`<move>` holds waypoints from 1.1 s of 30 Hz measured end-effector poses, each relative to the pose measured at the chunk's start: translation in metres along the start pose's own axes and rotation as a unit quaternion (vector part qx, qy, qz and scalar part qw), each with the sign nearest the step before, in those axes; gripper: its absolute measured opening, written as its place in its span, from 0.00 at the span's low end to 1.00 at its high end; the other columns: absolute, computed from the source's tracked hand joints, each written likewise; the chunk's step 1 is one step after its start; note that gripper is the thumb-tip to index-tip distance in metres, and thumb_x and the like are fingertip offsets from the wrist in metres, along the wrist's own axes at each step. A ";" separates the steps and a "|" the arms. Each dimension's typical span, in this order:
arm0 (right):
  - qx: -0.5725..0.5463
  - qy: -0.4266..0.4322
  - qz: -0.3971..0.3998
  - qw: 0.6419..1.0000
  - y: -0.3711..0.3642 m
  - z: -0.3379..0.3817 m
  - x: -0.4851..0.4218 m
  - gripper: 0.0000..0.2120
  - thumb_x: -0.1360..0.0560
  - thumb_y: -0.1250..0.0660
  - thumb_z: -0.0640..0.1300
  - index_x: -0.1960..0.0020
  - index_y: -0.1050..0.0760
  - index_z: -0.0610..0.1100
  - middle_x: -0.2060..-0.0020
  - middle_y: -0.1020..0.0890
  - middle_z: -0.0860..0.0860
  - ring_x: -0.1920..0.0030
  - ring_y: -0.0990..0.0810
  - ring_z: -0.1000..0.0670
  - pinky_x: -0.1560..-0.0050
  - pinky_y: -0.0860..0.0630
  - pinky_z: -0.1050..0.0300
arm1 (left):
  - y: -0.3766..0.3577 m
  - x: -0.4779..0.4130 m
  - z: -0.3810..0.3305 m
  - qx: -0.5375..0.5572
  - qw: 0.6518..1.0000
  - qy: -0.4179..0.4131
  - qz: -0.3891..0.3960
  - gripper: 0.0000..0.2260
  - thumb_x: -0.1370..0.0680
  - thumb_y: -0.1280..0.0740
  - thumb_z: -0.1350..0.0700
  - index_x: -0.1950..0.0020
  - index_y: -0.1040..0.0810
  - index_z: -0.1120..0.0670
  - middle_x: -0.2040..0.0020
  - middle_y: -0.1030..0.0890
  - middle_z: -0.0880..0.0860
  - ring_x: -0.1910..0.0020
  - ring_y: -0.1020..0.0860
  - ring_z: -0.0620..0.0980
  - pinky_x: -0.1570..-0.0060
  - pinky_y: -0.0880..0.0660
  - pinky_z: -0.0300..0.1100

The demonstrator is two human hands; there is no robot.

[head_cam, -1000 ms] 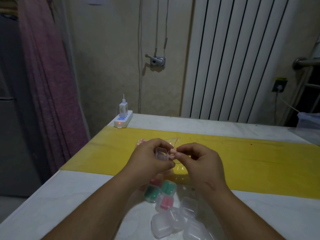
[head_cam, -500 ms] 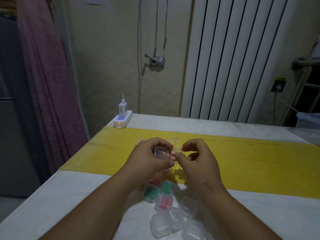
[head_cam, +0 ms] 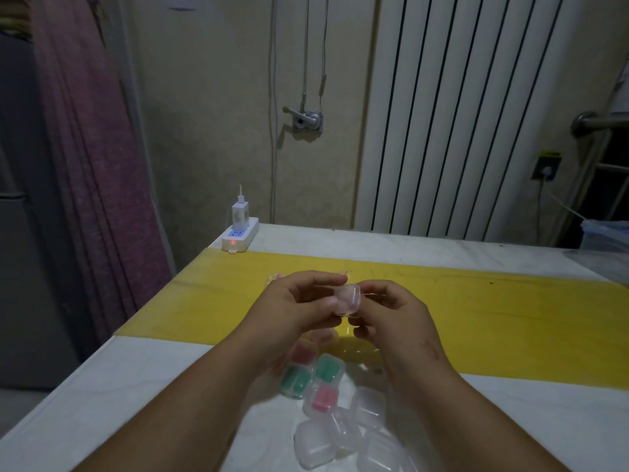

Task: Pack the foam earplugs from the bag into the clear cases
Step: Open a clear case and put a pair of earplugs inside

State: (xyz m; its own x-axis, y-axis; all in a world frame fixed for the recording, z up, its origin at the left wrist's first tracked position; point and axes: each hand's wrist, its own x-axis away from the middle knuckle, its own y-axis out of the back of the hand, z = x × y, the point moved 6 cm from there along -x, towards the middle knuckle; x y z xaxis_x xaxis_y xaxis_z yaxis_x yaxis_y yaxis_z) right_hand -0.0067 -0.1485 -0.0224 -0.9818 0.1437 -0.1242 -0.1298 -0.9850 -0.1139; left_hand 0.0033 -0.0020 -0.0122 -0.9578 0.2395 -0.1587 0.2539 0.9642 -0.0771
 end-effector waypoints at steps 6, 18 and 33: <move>-0.065 -0.037 0.020 0.997 -0.005 -0.003 -0.001 0.12 0.20 0.38 0.45 0.52 0.17 0.43 0.56 0.14 0.43 0.60 0.18 0.47 0.58 0.21 0.55 | 0.006 -0.003 -0.002 -0.006 0.999 -0.021 -0.040 0.12 0.27 0.30 0.68 0.47 0.18 0.55 0.52 0.14 0.56 0.55 0.17 0.51 0.53 0.18 0.44; 0.130 0.009 -0.003 0.991 0.016 0.012 -0.009 0.06 0.31 0.24 0.36 0.55 0.18 0.40 0.66 0.16 0.48 0.67 0.19 0.55 0.66 0.24 0.64 | 0.030 -0.009 -0.003 -0.070 0.988 -0.047 -0.133 0.08 0.24 0.31 0.65 0.50 0.17 0.53 0.53 0.16 0.58 0.61 0.20 0.46 0.62 0.22 0.39; 0.532 -0.006 0.062 0.845 0.004 -0.007 -0.005 0.05 0.29 0.28 0.51 0.63 0.22 0.53 0.60 0.16 0.56 0.56 0.19 0.52 0.52 0.21 0.55 | 0.065 -0.015 0.015 -0.316 0.906 -0.014 -0.282 0.17 0.26 0.36 0.68 0.48 0.18 0.48 0.51 0.19 0.44 0.50 0.23 0.44 0.49 0.23 0.45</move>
State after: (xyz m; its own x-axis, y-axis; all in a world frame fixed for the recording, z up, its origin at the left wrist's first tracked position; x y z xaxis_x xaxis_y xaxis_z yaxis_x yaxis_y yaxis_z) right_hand -0.0016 -0.1528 -0.0288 -0.9975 0.0381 -0.0598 -0.0709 -0.5226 0.8496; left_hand 0.0358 0.0558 -0.0294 -0.9048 -0.3067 -0.2954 -0.4118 0.8072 0.4230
